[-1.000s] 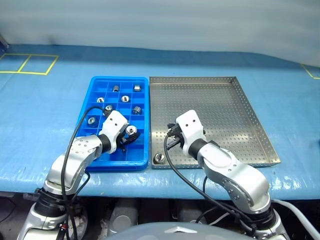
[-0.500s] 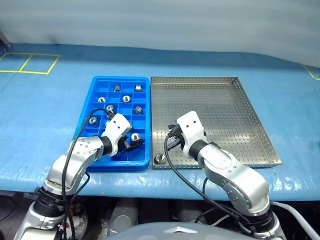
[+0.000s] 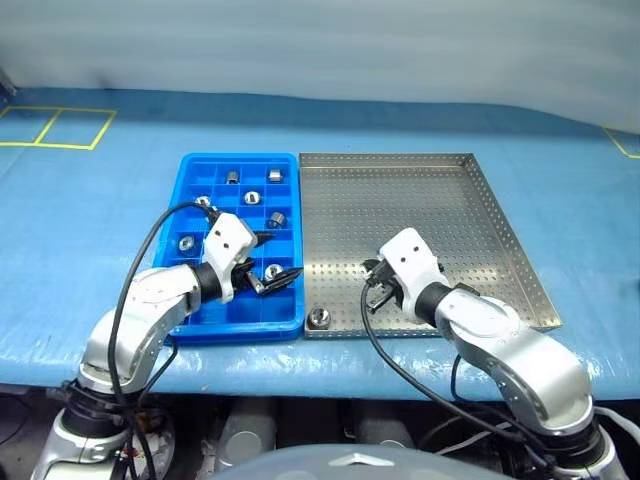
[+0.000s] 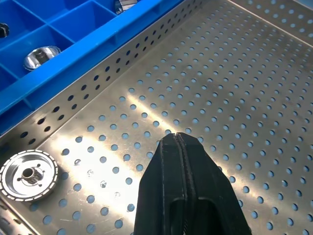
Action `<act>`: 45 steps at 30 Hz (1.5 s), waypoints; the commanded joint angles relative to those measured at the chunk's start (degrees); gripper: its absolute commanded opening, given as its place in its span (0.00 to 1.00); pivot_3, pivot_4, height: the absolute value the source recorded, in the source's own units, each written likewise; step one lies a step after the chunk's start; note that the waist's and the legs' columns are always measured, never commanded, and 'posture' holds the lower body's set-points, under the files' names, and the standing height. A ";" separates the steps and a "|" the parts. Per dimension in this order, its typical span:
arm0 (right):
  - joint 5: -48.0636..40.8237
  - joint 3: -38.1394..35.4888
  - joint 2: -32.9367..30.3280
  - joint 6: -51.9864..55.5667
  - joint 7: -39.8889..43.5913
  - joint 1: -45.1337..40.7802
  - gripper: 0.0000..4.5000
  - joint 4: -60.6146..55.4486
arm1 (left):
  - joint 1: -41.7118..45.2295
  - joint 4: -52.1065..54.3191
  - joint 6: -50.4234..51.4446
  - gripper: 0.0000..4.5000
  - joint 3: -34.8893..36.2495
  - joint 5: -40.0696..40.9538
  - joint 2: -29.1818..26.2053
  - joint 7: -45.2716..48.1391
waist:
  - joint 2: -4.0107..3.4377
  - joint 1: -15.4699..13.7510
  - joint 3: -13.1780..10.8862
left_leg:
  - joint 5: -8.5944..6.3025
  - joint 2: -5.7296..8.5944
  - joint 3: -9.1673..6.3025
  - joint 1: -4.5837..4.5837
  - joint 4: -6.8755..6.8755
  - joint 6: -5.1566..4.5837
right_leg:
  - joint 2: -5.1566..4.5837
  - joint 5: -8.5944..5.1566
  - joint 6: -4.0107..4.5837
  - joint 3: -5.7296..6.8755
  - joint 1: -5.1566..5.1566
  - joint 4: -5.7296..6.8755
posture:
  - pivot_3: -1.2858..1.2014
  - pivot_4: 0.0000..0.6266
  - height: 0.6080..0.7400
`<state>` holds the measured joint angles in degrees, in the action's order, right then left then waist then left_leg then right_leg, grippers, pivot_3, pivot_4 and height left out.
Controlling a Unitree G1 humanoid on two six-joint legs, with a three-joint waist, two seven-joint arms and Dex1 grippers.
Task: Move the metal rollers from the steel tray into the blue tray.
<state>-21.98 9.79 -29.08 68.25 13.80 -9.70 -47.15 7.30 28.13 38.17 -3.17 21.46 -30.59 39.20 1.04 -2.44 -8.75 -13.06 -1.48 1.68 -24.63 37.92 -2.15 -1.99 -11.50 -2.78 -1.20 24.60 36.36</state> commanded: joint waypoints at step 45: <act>-12.37 3.95 2.40 15.87 10.32 -9.98 0.46 14.27 | -10.47 9.31 -4.41 1.00 4.42 4.58 -1.12 -4.06 | -0.02 -3.37 -0.02 | 0.00 0.04 -0.16 -0.07 -0.09 0.01 | -0.08 0.01 0.00 0.23 -0.07 -0.24 | 0.65 0.24 1.00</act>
<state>-34.30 13.84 -26.60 85.03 23.58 -19.57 -32.64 -3.30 34.55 34.80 1.23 25.39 -31.68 35.08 1.02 -5.81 -8.76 -13.07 -1.44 1.51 -24.71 37.82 -2.15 -2.06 -11.49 -2.78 -0.96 24.53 36.13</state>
